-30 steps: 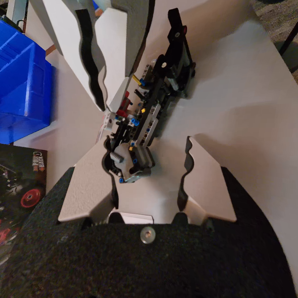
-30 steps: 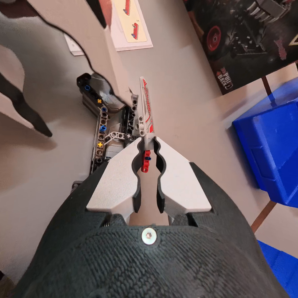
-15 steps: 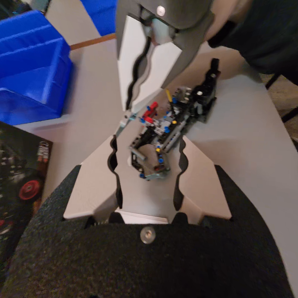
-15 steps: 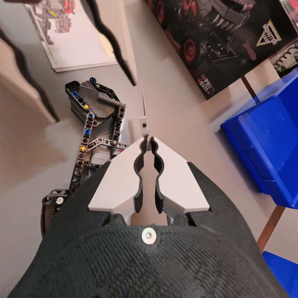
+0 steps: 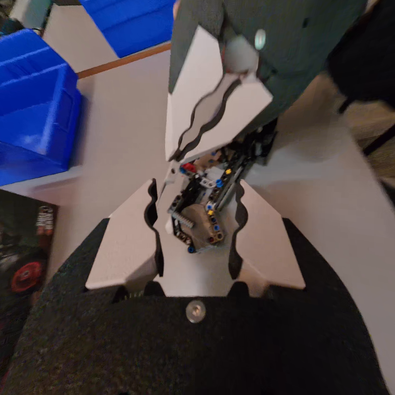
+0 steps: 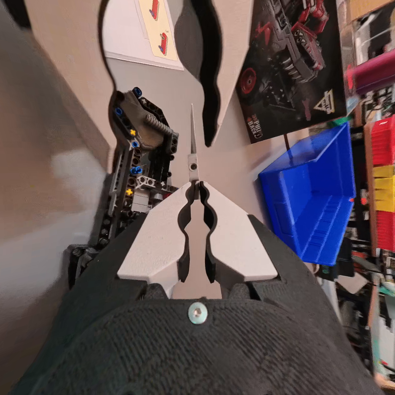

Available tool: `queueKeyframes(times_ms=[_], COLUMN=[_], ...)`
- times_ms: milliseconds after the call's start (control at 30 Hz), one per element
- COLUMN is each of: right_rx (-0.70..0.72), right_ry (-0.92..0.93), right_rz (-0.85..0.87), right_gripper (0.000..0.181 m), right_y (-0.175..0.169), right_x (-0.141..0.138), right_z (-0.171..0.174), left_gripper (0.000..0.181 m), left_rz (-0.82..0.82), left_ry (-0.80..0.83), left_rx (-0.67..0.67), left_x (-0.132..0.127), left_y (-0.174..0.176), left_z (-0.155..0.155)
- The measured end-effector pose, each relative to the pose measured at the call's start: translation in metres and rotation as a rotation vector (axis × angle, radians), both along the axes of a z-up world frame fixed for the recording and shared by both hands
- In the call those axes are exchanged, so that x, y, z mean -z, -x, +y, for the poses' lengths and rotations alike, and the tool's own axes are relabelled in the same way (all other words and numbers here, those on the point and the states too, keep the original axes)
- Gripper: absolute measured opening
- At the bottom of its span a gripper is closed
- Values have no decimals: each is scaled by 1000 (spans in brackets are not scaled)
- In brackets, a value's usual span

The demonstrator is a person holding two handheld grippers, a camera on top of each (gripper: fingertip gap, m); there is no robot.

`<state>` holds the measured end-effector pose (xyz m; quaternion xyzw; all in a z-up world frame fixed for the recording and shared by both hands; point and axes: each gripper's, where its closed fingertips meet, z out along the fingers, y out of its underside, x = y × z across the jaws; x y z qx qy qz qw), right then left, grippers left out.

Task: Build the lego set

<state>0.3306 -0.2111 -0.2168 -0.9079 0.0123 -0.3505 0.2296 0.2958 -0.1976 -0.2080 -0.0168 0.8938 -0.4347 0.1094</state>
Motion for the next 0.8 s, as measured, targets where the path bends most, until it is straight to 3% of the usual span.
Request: queueKeyframes(times_ms=[33,100,400,800], right_rx=[-24,-47,-18,-11], right_ry=[12,10,-41,-97], right_rz=[-29,-47,-17,-15], right_gripper=[3,3,2,2], right_y=[1,6,8,-2], right_x=[1,4,6,3], right_z=[3,7,-2,-6], left_gripper=[74,82,96,98], left_rz=[65,152,198,231], left_ry=[39,67,8,57], left_rx=[14,39,69,64], left_x=[-5,-7,12,1], left_y=[5,12,21,16], left_z=[-2,-3,0,-4])
